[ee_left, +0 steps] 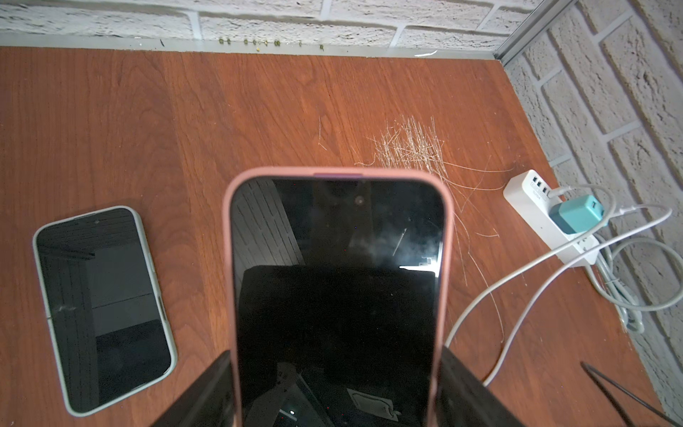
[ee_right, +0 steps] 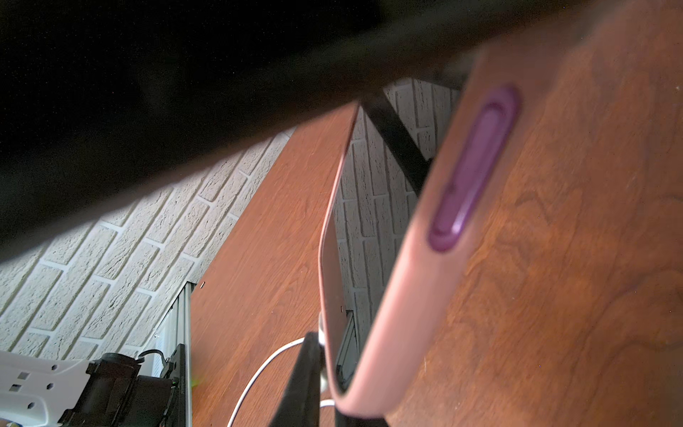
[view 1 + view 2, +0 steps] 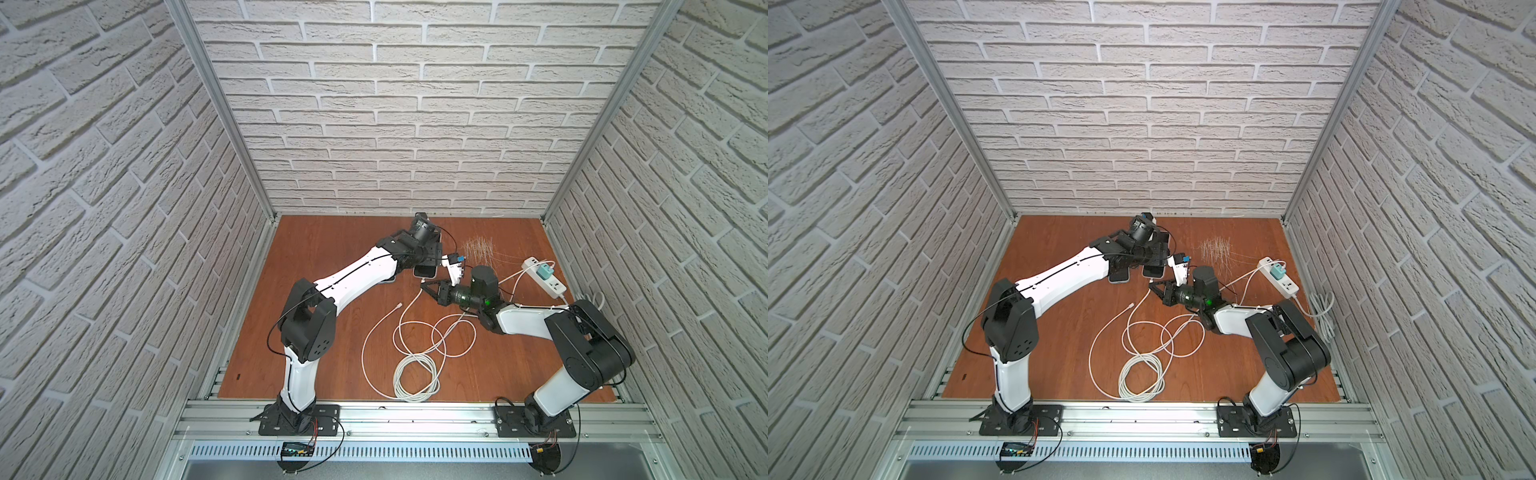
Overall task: Plug the charging cable into the phone
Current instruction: Insert the charging cable into the phone.
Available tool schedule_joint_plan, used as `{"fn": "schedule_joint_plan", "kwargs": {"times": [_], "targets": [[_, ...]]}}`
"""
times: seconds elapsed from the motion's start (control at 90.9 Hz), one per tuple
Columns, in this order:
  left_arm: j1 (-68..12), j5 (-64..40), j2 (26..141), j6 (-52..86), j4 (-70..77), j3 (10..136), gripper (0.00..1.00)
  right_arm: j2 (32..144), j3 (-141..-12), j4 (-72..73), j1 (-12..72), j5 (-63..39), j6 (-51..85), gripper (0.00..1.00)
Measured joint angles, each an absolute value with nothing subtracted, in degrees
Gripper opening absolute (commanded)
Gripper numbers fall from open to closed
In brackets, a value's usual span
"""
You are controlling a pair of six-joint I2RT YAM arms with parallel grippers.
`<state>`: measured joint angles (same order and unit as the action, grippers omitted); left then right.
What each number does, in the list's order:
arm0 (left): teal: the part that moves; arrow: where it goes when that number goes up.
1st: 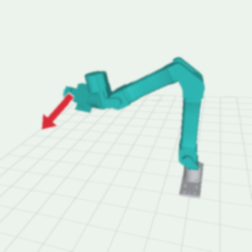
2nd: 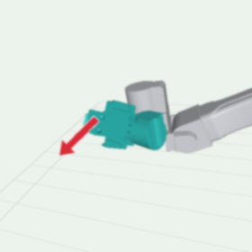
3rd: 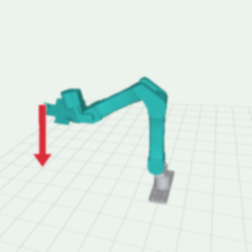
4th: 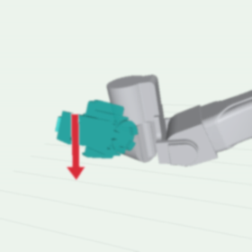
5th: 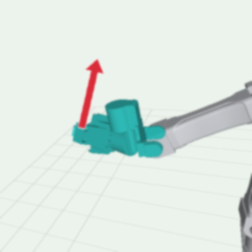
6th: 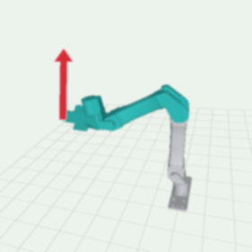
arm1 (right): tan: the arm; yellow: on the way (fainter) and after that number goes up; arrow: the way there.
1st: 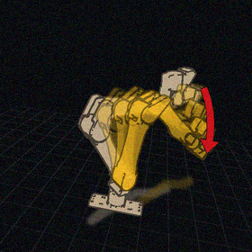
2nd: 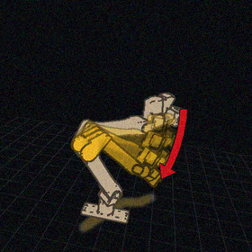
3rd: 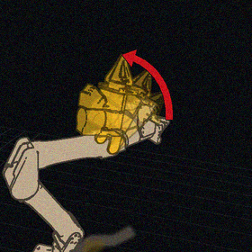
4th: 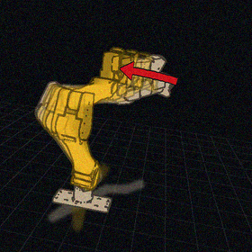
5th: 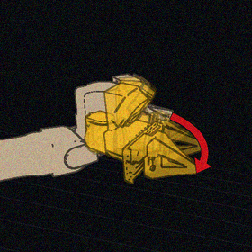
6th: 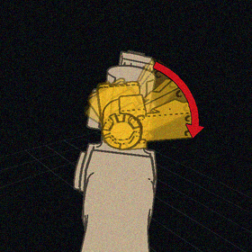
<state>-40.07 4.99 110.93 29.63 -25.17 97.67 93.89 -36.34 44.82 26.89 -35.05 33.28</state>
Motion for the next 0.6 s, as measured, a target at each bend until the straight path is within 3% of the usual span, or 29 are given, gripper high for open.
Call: {"fn": "schedule_joint_plan", "kwargs": {"times": [0.605], "targets": [[-40.1, 5.0, 110.4, 29.6, -24.8, 97.1, 0.15, 93.9, -36.2, 45.0, 26.6, -35.0, 34.2, 0.03]]}}
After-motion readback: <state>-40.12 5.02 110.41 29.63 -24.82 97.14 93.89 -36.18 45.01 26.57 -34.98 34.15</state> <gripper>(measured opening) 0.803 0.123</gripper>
